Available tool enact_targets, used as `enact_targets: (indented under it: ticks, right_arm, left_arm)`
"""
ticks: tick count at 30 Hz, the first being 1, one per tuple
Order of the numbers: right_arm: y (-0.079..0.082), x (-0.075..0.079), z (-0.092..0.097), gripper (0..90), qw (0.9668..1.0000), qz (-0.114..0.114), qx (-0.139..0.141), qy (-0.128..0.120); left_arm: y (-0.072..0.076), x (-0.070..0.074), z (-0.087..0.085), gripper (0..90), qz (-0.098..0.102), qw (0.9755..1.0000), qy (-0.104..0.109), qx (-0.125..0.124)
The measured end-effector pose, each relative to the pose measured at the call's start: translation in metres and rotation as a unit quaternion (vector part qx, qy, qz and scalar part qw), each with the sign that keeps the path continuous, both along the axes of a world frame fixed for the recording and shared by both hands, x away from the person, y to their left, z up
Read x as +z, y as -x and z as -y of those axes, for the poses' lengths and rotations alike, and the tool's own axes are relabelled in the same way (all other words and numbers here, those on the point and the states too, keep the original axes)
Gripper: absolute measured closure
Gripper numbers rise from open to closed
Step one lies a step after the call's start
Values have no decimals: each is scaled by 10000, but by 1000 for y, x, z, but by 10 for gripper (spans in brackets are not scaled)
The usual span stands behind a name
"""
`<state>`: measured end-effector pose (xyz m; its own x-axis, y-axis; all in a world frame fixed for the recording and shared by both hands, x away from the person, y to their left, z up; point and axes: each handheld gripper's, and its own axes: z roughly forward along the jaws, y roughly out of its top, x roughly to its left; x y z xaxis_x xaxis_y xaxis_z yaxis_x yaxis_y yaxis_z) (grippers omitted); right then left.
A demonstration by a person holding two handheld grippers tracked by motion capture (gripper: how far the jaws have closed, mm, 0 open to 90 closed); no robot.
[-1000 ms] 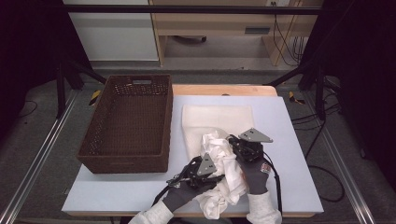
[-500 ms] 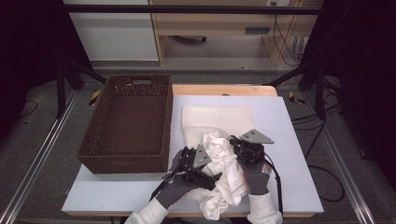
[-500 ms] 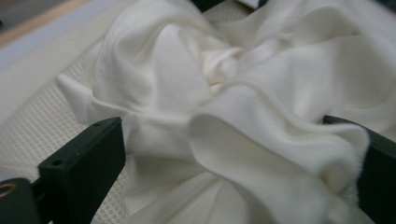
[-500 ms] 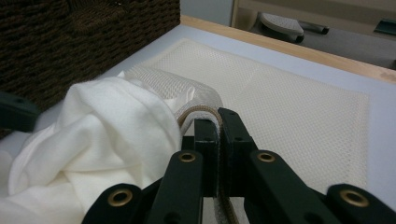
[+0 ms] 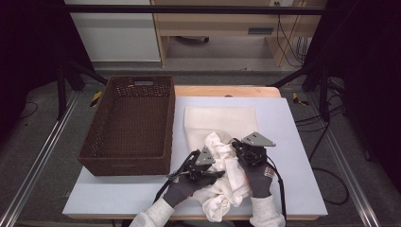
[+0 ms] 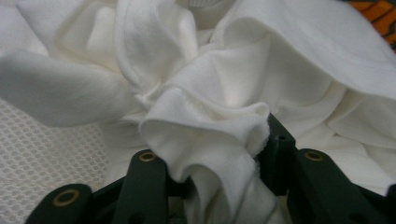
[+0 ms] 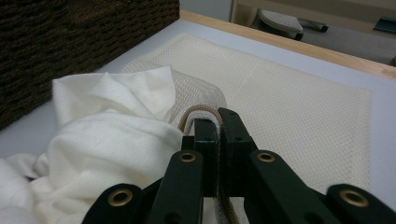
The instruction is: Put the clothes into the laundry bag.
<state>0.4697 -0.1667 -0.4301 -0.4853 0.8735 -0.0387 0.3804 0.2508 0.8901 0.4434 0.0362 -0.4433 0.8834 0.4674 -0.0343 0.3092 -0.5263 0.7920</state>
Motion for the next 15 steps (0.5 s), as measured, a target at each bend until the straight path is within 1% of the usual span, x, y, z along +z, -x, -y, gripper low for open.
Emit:
enact_targets:
  ticks: [2, 3, 5, 7, 8, 9, 11, 12, 13, 15]
  right_arm:
    - [0, 0, 1, 872, 10000, 25, -10, -59]
    - [0, 1, 2, 873, 10000, 41, -10, -66]
    - [1, 1, 2, 873, 9999, 59, -26, -121]
    - [2, 2, 3, 873, 9998, 96, -25, -148]
    - [2, 2, 4, 873, 9997, 121, -11, -219]
    - [3, 3, 4, 874, 9996, 128, 9, -261]
    - [3, 3, 4, 874, 9994, 190, 38, -281]
    - [4, 4, 3, 874, 9994, 217, 65, -263]
    - [6, 6, 2, 874, 9994, 256, 71, -242]
    - [9, 10, 3, 874, 9989, 326, 125, -304]
  left_arm:
    - [9, 7, 4, 631, 230, 9996, -137, -132]
    - [13, 11, 6, 635, 356, 9989, -178, -230]
    - [19, 16, 12, 640, 496, 9978, -196, -403]
    - [21, 16, 20, 638, 581, 9967, -332, -463]
    - [20, 14, 22, 634, 537, 9968, -368, -453]
    - [16, 12, 25, 631, 430, 9973, -418, -425]
    - [5, 5, 29, 621, 268, 9979, -522, -257]
    - [-2, 3, 29, 615, 75, 9984, -533, -165]
    - [-5, 2, 28, 610, 7, 9986, -510, -138]
    - [-8, 2, 27, 597, -37, 9986, -530, -73]
